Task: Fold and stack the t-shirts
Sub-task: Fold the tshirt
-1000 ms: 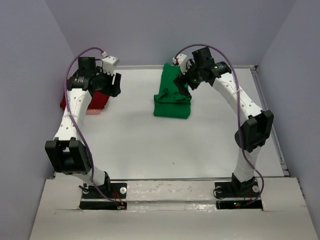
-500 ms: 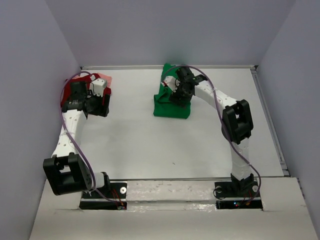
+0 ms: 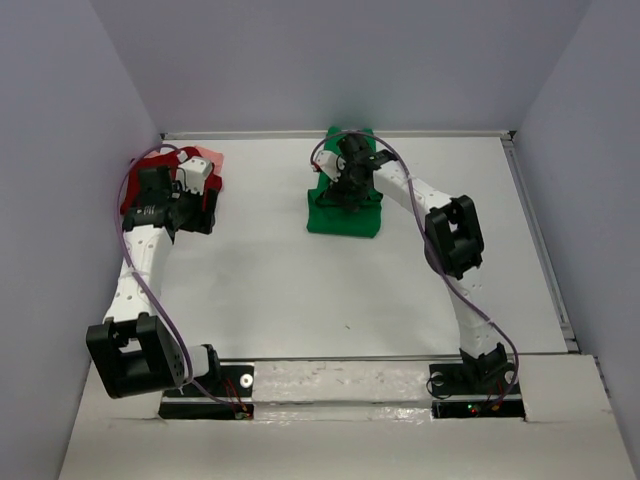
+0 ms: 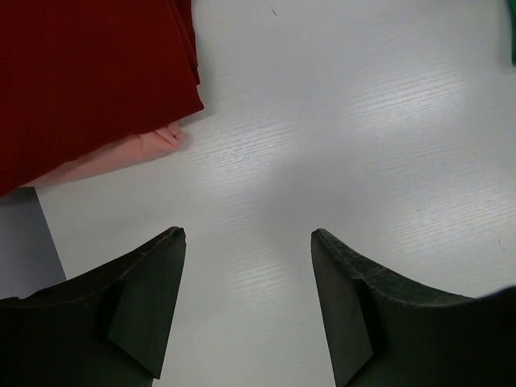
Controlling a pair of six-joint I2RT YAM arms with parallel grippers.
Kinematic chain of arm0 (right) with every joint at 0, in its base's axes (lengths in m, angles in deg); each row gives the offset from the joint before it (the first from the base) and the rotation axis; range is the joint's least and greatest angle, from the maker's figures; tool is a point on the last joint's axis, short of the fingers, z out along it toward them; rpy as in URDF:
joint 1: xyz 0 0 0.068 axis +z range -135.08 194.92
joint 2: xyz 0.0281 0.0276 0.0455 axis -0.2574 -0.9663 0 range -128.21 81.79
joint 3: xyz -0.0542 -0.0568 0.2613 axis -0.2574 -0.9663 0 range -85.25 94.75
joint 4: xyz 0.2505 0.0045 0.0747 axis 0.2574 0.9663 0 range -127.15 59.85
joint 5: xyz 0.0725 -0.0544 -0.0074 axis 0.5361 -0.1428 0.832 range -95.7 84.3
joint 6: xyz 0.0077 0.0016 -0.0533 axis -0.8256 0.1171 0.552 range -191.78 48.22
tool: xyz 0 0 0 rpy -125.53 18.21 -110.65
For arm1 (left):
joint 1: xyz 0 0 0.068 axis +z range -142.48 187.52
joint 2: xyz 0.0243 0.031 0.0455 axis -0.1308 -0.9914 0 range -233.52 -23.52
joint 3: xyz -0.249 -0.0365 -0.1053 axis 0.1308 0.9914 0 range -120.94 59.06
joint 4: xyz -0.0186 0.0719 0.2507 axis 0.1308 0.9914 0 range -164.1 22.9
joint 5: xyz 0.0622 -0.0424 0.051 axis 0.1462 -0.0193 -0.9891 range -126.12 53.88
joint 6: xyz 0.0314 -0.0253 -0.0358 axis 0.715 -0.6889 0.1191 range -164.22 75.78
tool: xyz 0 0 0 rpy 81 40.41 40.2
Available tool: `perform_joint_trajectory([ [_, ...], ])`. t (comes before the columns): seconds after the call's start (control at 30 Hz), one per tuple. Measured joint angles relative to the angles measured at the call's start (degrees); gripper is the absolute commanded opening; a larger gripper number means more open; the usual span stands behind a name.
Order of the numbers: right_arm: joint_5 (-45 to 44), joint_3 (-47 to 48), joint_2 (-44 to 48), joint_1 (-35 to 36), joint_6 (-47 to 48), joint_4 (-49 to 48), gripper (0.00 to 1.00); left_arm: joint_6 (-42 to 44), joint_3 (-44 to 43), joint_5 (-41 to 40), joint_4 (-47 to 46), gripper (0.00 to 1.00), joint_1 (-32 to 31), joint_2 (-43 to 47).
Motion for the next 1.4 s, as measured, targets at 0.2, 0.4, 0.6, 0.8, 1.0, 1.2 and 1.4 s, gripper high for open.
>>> perform_joint_trajectory([
  [0.2,0.0,3.0,-2.3,0.3,0.5,-0.4,1.00,0.1,0.0,-0.3,-0.4,0.74,0.0,1.8],
  [0.4,-0.5,5.0,-4.6,0.7,1.0,-1.1,1.00,0.2,0.8,-0.4,-0.9,0.74,0.0,1.9],
  [0.6,-3.7,5.6,-6.5,0.7,2.2,-3.4,1.00,0.2,1.2,-0.4,-0.9,0.74,0.0,1.9],
  [0.8,-14.0,5.7,-9.0,1.0,5.1,-16.3,1.00,0.2,1.9,-0.5,-1.3,0.74,0.2,2.6],
  [1.0,-21.9,5.8,-9.4,1.0,10.8,-30.2,1.00,0.2,1.9,-0.2,-1.3,0.74,0.5,3.8],
  [1.2,-24.8,2.8,-6.7,1.0,14.3,-38.1,1.00,0.2,1.9,0.5,-1.3,0.74,0.5,3.9],
  [1.4,-25.7,2.5,-3.1,1.0,15.7,-39.2,1.00,0.2,2.2,1.1,-1.6,0.75,0.8,5.0],
])
